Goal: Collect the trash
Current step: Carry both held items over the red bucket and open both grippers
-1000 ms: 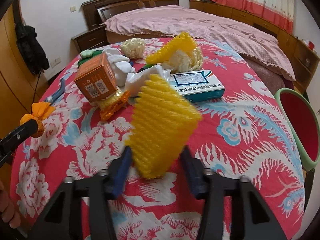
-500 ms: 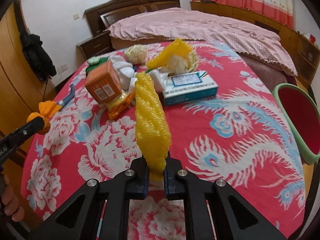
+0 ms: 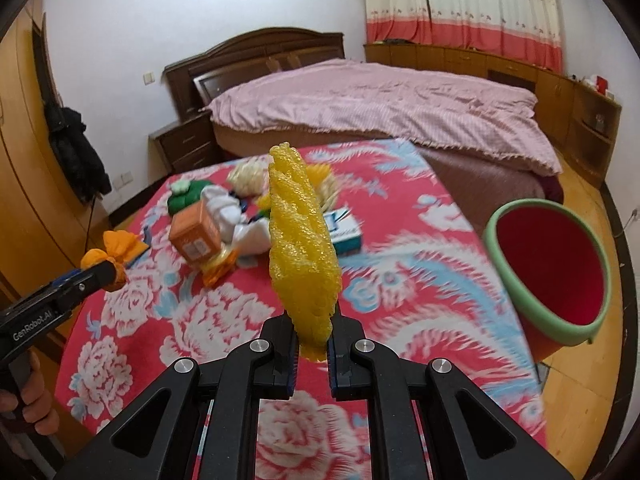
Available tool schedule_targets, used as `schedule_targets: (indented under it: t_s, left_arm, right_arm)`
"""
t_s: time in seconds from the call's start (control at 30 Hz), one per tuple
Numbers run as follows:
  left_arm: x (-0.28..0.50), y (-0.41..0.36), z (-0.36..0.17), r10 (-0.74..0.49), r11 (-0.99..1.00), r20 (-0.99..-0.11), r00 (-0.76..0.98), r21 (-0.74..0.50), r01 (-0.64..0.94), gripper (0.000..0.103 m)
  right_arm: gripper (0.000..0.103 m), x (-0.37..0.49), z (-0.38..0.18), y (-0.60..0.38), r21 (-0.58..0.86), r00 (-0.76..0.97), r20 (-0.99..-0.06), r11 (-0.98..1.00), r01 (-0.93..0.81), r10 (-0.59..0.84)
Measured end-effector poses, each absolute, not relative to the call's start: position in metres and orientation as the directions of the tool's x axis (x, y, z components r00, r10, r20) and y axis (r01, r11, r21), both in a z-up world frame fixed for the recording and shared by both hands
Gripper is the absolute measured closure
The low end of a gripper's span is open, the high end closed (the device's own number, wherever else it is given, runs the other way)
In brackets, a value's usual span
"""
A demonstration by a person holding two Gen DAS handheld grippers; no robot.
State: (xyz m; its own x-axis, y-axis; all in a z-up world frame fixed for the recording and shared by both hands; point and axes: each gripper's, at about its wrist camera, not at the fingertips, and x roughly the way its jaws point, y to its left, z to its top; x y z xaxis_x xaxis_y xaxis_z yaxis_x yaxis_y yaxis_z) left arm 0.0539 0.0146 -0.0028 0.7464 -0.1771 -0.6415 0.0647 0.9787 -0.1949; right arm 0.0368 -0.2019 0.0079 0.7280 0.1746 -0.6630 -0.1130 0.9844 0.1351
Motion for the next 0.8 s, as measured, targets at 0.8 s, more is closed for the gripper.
schedule_targets:
  t_s: [0.8]
  left_arm:
    - [0.113,-0.121,0.015,-0.367,0.926,-0.668,0.647,-0.197,0.322,0.059]
  right_arm:
    - [0.092,0.033,0.025,-0.338,0.150,0.798,-0.603,0.981,0.124,-0.008]
